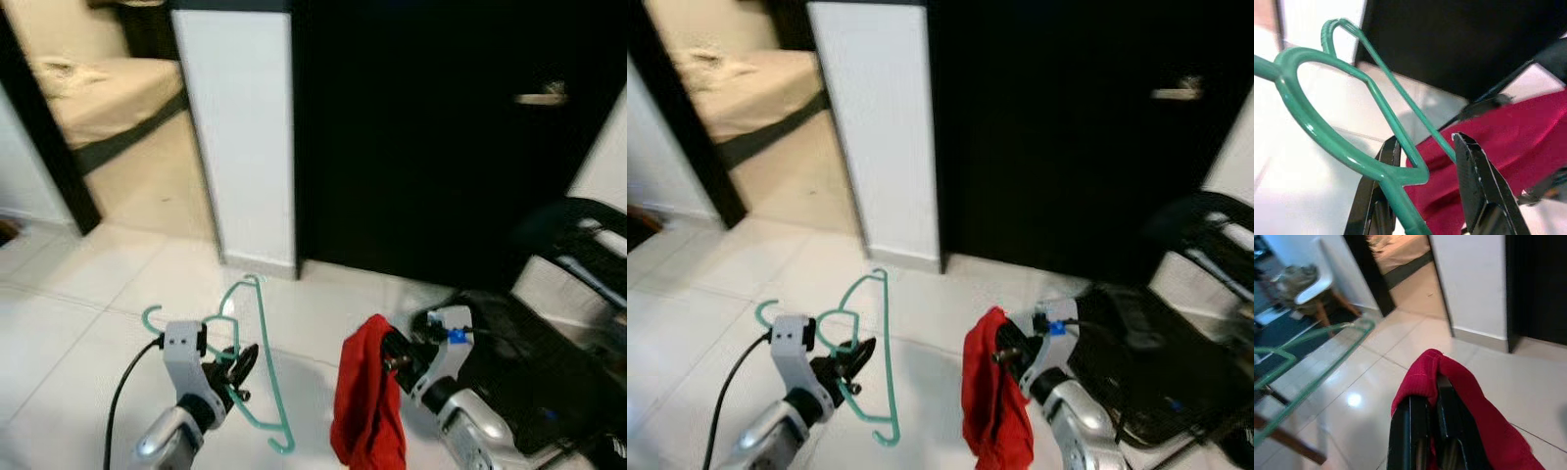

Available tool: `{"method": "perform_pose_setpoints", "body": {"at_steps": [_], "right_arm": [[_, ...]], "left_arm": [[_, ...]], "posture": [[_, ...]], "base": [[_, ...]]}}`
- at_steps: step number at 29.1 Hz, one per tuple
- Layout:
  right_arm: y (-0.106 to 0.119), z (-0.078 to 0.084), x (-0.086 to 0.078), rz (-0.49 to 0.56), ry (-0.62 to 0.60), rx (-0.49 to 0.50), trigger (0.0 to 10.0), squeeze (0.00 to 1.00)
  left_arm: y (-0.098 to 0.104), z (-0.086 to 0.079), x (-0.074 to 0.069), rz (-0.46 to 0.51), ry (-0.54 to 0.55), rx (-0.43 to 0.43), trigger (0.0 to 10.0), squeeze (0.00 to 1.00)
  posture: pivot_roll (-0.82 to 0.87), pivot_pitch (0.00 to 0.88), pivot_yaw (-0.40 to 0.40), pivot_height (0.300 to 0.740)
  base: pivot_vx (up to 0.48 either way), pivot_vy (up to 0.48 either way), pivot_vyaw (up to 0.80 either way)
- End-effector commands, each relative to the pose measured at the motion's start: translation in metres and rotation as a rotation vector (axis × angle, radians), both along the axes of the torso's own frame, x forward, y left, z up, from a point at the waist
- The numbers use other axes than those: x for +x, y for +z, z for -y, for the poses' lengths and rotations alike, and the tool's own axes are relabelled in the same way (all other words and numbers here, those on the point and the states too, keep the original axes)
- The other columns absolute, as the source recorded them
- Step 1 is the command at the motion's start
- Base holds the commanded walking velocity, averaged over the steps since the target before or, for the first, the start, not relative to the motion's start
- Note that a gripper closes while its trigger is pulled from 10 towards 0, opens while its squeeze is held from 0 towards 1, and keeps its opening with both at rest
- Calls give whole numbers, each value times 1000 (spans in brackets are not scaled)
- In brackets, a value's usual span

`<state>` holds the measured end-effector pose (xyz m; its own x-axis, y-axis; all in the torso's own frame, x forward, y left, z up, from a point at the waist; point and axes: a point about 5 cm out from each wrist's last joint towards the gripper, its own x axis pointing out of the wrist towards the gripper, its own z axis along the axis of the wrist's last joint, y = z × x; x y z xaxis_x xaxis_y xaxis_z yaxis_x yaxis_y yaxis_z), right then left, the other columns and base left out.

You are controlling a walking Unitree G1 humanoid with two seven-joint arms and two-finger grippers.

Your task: Hang hanger

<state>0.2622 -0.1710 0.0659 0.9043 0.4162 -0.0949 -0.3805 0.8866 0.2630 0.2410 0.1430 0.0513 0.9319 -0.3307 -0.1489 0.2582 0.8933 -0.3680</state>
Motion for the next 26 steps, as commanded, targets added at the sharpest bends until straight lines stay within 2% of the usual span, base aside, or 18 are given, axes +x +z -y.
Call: {"method": "perform_pose_setpoints", "body": {"at_steps": [1,6,26], "right_arm": [[4,0,1,23,2,5,10000,0],[4,0,1,24,6,2,10000,0],[4,-1,1,29,28,-19,10000,0]], "left_arm": [[0,2,1,12,-15,32,10000,0],[0,1,1,3,-1,-18,10000,0],[0,2,2,2,1,-50,10000,0]], "posture": [[-11,0,-16,740],[-12,0,-17,740],[-14,0,-20,740]], "base": [[0,-472,663],[0,-94,663],[0,0,663]]}}
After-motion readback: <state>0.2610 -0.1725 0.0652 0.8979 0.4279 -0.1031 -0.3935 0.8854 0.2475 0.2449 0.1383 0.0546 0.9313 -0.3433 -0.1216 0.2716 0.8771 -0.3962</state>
